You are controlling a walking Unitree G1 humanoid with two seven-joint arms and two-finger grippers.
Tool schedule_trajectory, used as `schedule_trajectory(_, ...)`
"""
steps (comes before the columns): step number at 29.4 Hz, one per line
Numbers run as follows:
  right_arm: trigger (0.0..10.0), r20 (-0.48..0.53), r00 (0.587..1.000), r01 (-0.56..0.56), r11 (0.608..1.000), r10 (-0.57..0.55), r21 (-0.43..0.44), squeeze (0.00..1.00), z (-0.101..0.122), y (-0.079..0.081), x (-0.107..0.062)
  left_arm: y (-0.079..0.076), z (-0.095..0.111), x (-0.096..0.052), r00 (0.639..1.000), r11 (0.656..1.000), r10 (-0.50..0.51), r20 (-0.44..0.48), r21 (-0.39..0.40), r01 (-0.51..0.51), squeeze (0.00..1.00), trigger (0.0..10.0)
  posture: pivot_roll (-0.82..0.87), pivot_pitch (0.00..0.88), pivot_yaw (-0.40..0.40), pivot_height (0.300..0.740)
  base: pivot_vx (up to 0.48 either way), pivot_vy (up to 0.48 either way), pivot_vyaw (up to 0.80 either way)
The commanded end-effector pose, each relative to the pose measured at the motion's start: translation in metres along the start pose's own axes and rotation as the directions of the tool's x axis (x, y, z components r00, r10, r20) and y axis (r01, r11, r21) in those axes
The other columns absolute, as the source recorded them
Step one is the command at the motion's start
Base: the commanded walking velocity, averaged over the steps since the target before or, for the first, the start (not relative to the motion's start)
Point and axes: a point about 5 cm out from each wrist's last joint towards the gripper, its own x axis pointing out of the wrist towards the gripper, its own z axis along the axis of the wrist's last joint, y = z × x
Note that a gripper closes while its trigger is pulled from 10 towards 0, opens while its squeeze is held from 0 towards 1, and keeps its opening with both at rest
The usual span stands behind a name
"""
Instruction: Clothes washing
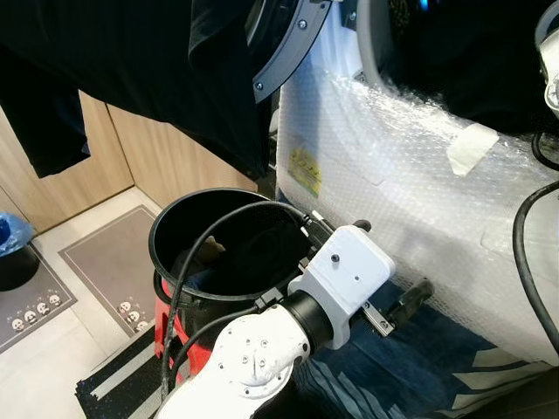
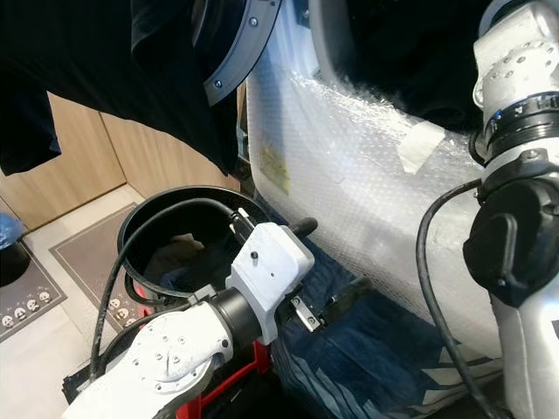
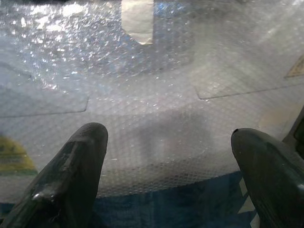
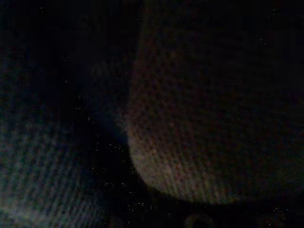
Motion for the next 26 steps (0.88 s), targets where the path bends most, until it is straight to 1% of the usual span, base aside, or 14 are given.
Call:
schedule_trajectory(1, 10.0, 0.067, 0.997, -0.043, 0.998, 0.046, -0.045, 0.00, 0.016, 0.015, -0.004, -0.006, 0.004, -0.003, 1.000, 1.000, -0.009, 0.013, -0.014, 0.009, 0.00, 10.0, 0.03, 0.191, -0.157, 0.740, 0.000, 0.000, 0.00)
schedule_trajectory(3, 10.0, 0.047, 0.989, -0.127, 0.965, 0.141, -0.228, 0.00, 0.000, 0.033, -0.009, -0.006, 0.004, -0.003, 1.000, 1.000, 0.003, 0.010, -0.026, -0.003, 0.00, 10.0, 0.03, 0.193, -0.159, 0.740, 0.000, 0.000, 0.00)
schedule_trajectory(6, 10.0, -0.081, 0.981, -0.193, 0.927, 0.176, -0.321, 0.00, -0.029, 0.040, -0.014, -0.006, 0.005, -0.004, 1.000, 0.999, 0.012, 0.007, -0.038, -0.011, 0.00, 10.0, 0.04, 0.192, -0.159, 0.740, 0.000, 0.000, 0.00)
schedule_trajectory(7, 10.0, -0.081, 0.981, -0.193, 0.927, 0.176, -0.321, 0.00, -0.029, 0.040, -0.014, -0.006, 0.005, -0.004, 1.000, 0.999, 0.012, 0.007, -0.038, -0.011, 0.00, 10.0, 0.04, 0.192, -0.159, 0.740, 0.000, 0.000, 0.00)
schedule_trajectory(9, 10.0, -0.133, 0.976, -0.212, 0.865, 0.170, -0.455, 0.00, -0.042, 0.039, -0.016, -0.007, 0.004, -0.004, 1.000, 0.999, 0.016, 0.005, -0.050, -0.015, 0.00, 10.0, 0.04, 0.185, -0.156, 0.740, 0.000, 0.000, 0.00)
schedule_trajectory(14, 10.0, -0.144, 0.984, -0.159, 0.868, 0.102, -0.471, 0.00, -0.042, 0.027, -0.012, -0.006, 0.004, -0.004, 1.000, 0.998, 0.020, 0.002, -0.058, -0.020, 0.00, 10.0, 0.04, 0.175, -0.151, 0.740, 0.000, 0.000, 0.00)
schedule_trajectory(16, 10.0, -0.155, 0.988, -0.069, 0.858, -0.012, -0.508, 0.00, -0.038, 0.007, -0.007, -0.006, 0.004, -0.005, 1.000, 0.997, 0.021, 0.003, -0.074, -0.020, 0.00, 10.0, 0.03, 0.165, -0.148, 0.740, 0.000, 0.000, 0.00)
schedule_trajectory(18, 10.0, -0.178, 0.980, -0.011, 0.874, -0.086, -0.485, 0.00, -0.039, -0.005, -0.005, -0.006, 0.004, -0.005, 1.000, 0.997, 0.020, 0.003, -0.078, -0.020, 0.00, 10.0, 0.03, 0.160, -0.147, 0.740, 0.000, 0.000, 0.00)
schedule_trajectory(20, 10.0, -0.185, 0.975, 0.017, 0.880, -0.119, -0.475, 0.00, -0.038, -0.011, -0.004, -0.006, 0.004, -0.004, 1.000, 0.997, 0.020, 0.003, -0.080, -0.019, 0.00, 10.0, 0.03, 0.156, -0.145, 0.740, 0.000, 0.000, 0.00)
schedule_trajectory(22, 10.0, -0.189, 0.970, 0.050, 0.882, -0.155, -0.469, 0.06, -0.036, -0.018, -0.003, -0.006, 0.004, -0.004, 1.000, 0.996, 0.018, 0.004, -0.084, -0.018, 0.00, 10.0, 0.03, 0.148, -0.143, 0.740, 0.000, 0.000, 0.00)
schedule_trajectory(23, 10.0, -0.191, 0.967, 0.064, 0.884, -0.170, -0.463, 0.35, -0.035, -0.021, -0.002, -0.006, 0.004, -0.004, 1.000, 0.996, 0.018, 0.005, -0.085, -0.017, 0.00, 10.0, 0.03, 0.148, -0.143, 0.740, 0.000, 0.000, 0.00)
schedule_trajectory(24, 10.0, -0.194, 0.963, 0.078, 0.886, -0.185, -0.457, 0.53, -0.034, -0.024, -0.002, -0.005, 0.004, -0.004, 1.000, 0.996, 0.017, 0.005, -0.086, -0.017, 0.00, 10.0, 0.03, 0.140, -0.142, 0.740, 0.000, 0.000, 0.00)
schedule_trajectory(25, 10.0, -0.194, 0.963, 0.078, 0.886, -0.185, -0.457, 0.53, -0.034, -0.024, -0.002, -0.005, 0.004, -0.004, 1.000, 0.996, 0.017, 0.005, -0.086, -0.017, 0.00, 10.0, 0.03, 0.140, -0.142, 0.740, 0.000, 0.000, 0.00)
schedule_trajectory(26, 10.0, -0.193, 0.957, 0.114, 0.892, -0.217, -0.437, 1.00, -0.032, -0.029, -0.001, -0.005, 0.004, -0.003, 1.000, 0.996, 0.018, 0.005, -0.083, -0.017, 0.00, 10.0, 0.03, 0.136, -0.142, 0.740, 0.000, 0.000, 0.00)
